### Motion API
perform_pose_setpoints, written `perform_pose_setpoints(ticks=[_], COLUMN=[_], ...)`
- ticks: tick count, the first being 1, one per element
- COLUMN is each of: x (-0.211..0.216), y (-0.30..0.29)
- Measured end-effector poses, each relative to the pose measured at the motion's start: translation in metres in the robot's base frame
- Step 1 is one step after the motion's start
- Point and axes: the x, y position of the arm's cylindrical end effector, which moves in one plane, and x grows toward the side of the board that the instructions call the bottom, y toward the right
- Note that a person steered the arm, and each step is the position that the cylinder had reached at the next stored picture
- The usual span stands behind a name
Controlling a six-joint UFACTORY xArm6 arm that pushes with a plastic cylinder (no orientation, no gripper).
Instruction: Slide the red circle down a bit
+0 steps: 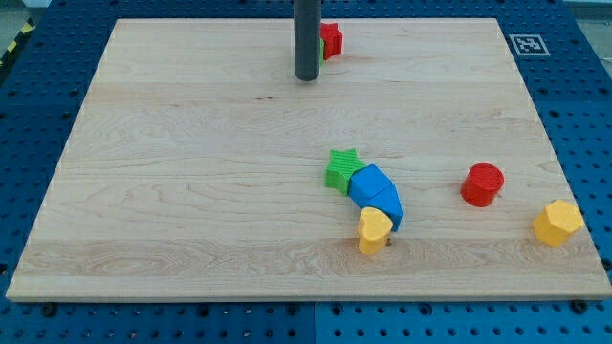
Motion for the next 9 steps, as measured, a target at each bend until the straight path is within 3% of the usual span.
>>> perform_pose_setpoints(ticks=[1,3,5,7,8,9], x=[-0.019,-0.019,0.051,0.102,0.149,0.194], y=[-0.002,-0.002,0.030,0.133,0.169,0.169])
